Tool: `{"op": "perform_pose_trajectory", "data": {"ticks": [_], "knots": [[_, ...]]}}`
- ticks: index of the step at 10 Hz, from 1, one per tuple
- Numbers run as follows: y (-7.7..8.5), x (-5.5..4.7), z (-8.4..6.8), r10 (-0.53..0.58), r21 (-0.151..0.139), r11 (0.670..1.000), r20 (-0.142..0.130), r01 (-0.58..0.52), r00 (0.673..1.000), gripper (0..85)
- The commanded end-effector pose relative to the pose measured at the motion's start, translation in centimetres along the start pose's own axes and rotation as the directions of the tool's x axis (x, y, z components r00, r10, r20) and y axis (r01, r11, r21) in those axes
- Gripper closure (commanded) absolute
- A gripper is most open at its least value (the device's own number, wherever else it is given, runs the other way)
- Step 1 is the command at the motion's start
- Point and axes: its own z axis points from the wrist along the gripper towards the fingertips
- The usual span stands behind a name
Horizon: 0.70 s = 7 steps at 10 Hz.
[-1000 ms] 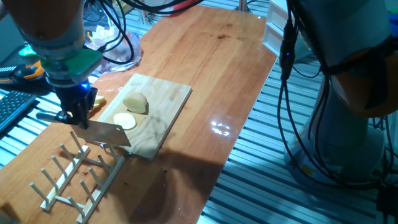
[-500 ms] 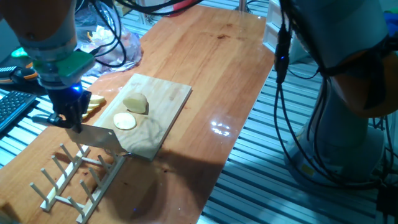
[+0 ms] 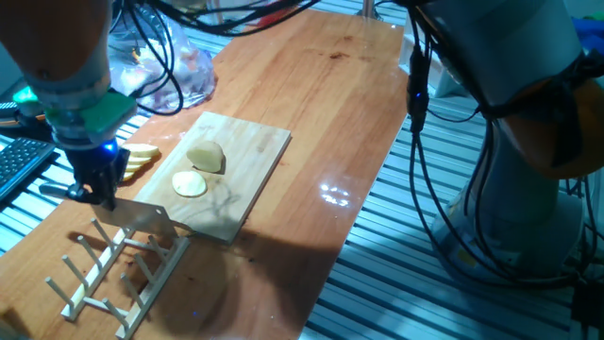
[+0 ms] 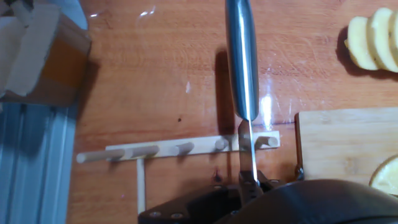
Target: Chop the potatoes
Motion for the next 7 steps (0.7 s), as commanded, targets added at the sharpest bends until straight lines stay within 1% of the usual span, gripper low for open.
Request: {"op": "perform_pose_trajectory", "data": {"ticks": [1,2,3,4,5,7], "knots": [[-0.1,0.1,0.6,-0.001,0.006,1.000,0.006,0.001,1.000,85.0],[-0.1,0.1,1.4,0.000,0.001,1.000,0.014,0.000,1.000,85.0],[0.0,-0.1,2.1,0.002,-0.002,1.000,0.016,-0.002,1.000,85.0],[0.2,-0.1,3.1,0.002,0.005,1.000,0.025,-0.002,1.000,85.0],[0.1,0.1,3.8,0.004,0.005,1.000,0.026,-0.004,1.000,85.0],[-0.8,0.6,4.9,-0.016,0.002,1.000,0.022,0.016,1.000,85.0]]}}
